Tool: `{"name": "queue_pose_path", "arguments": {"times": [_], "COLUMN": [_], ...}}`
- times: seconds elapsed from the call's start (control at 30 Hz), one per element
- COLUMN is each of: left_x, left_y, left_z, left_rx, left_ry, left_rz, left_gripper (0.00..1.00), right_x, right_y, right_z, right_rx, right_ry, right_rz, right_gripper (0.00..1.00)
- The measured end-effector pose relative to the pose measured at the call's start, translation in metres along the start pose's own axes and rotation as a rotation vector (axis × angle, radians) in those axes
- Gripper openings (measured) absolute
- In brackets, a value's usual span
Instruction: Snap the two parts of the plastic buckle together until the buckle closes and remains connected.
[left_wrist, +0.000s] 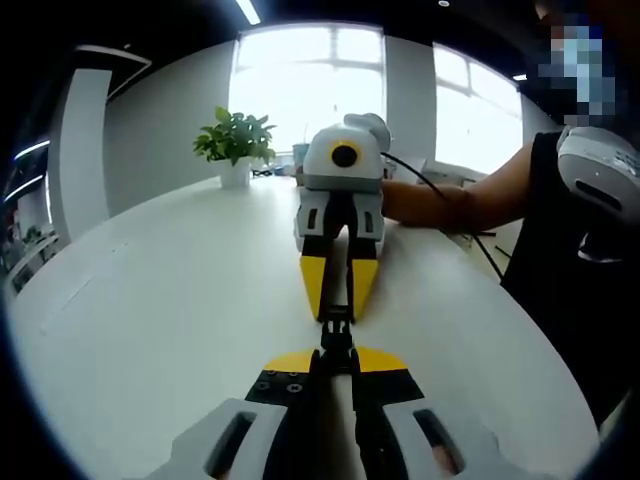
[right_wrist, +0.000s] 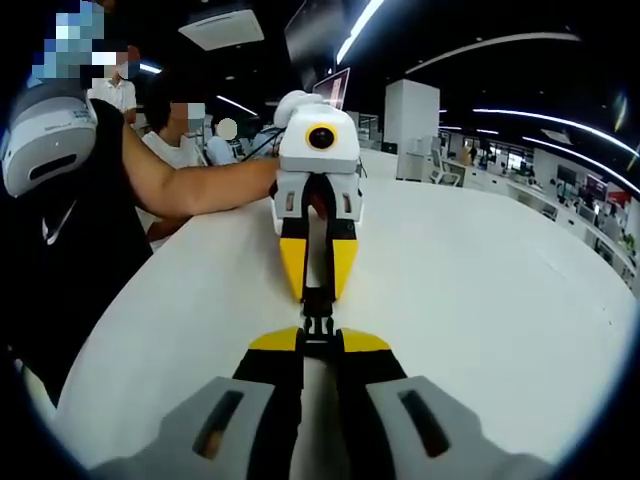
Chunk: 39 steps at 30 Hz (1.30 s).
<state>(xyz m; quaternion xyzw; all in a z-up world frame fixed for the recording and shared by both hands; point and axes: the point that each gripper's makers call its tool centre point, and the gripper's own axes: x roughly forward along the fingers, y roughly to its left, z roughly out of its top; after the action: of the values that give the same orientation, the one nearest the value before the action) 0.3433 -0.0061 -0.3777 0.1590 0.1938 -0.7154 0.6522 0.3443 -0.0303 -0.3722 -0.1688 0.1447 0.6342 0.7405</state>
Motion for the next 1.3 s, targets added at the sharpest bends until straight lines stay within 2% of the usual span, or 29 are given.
{"name": "queue_pose_path", "arguments": {"times": [0.73, 1.3], "left_x": [0.0006, 0.0002], "left_y": [0.0011, 0.0018], "left_z": [-0.0001, 0.0002], "left_rx": [0.012, -0.001], "left_ry": [0.0, -0.01], "left_rz": [-0.001, -0.002], "left_gripper": [0.11, 0.11], "right_x": [-0.0015, -0.0021], "right_y": [-0.0029, 0.0006], "right_z": [0.0016, -0.0003], "right_rx": [0.009, -0.01], "right_ry": [-0.017, -0.002], "right_rz": [-0.001, -0.008], "right_gripper": [0.11, 0.11]}}
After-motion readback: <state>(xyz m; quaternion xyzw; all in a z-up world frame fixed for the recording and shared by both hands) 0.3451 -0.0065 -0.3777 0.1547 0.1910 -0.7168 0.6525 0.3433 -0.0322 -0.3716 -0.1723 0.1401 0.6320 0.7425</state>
